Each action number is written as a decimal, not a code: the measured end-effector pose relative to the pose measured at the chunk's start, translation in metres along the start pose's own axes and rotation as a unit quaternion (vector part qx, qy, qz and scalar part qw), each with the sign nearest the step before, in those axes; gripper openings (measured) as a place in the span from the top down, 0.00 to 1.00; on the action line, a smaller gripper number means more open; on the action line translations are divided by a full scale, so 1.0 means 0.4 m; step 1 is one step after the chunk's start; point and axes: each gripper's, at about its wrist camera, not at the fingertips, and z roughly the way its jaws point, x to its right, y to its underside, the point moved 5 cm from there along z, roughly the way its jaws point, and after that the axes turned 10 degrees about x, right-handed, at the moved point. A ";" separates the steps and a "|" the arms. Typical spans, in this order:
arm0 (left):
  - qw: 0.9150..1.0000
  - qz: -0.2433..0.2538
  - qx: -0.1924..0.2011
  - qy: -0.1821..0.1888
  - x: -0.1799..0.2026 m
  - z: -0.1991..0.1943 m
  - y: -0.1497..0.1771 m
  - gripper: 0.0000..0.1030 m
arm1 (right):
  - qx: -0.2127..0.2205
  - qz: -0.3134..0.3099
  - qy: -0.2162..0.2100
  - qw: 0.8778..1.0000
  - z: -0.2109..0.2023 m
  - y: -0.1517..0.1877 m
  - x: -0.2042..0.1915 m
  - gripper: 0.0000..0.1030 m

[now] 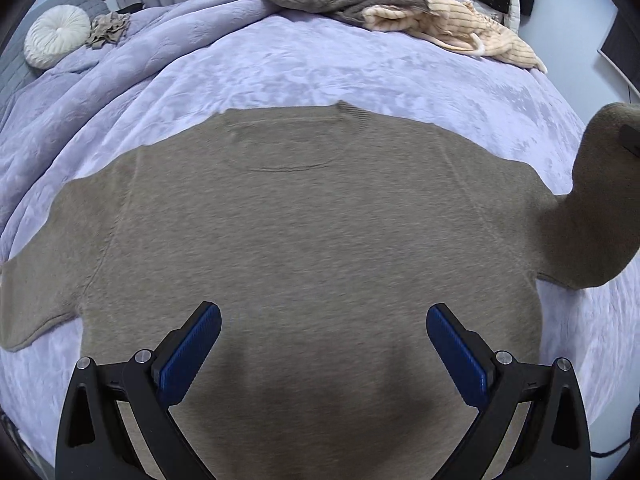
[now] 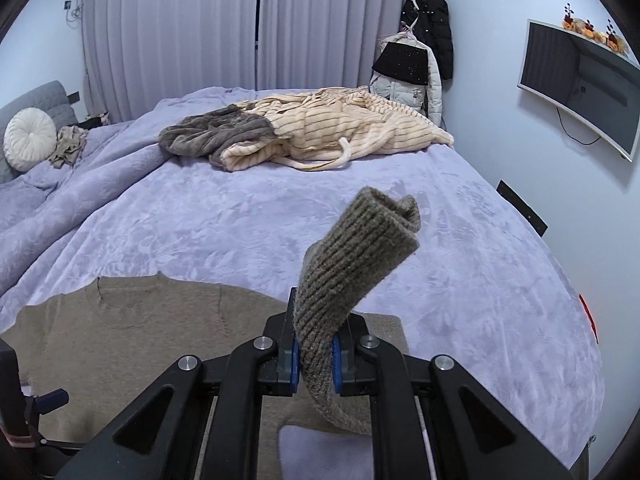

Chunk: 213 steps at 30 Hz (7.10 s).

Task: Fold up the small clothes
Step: 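Lift the sleeve and fold it across the sweater body with the right tool, then open the right tool to release the sleeve on the body, then grasp the other sleeve cuff with the left tool, then lift the sleeve and fold the sweater side inward with the left tool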

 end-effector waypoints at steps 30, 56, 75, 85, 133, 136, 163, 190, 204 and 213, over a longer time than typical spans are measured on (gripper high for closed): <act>0.996 -0.088 -0.013 0.007 -0.387 -0.030 0.136 0.00 | -0.043 -0.101 -0.056 0.992 0.067 0.084 -0.613 0.88; 0.988 -0.151 -0.018 -0.009 -0.505 -0.071 0.225 0.00 | -0.112 -0.197 -0.100 0.969 0.108 0.269 -0.859 0.86; 0.989 -0.148 -0.009 -0.014 -0.530 -0.161 0.243 0.00 | -0.074 -0.115 -0.162 0.977 0.021 0.139 -0.664 0.51; 0.990 -0.137 -0.015 -0.015 -0.506 -0.144 0.239 0.00 | -0.145 -0.060 0.057 0.986 0.191 0.175 -0.323 0.43; 0.861 -0.496 0.117 -0.016 -1.316 -0.179 0.373 0.00 | -0.102 -0.209 -0.179 0.956 -0.088 0.300 -0.792 0.38; 0.845 -0.512 0.155 0.007 -1.371 -0.156 0.346 0.00 | -0.104 -0.222 -0.178 0.953 -0.097 0.314 -0.804 0.38; 0.893 -0.394 0.174 -0.132 -1.263 -0.329 0.252 0.92 | -0.144 -0.269 -0.169 0.937 -0.029 0.300 -1.040 0.38; 0.934 -0.287 0.131 -0.167 -1.012 -0.354 0.100 0.92 | -0.146 -0.250 -0.186 0.939 -0.067 0.252 -0.909 0.38; 0.952 -0.243 0.096 -0.159 -0.827 -0.257 0.011 0.92 | -0.145 -0.217 -0.142 0.955 -0.026 0.241 -0.689 0.38; 0.959 -0.228 0.072 -0.151 -0.726 -0.184 -0.028 0.92 | -0.151 -0.201 -0.123 0.960 -0.010 0.255 -0.559 0.37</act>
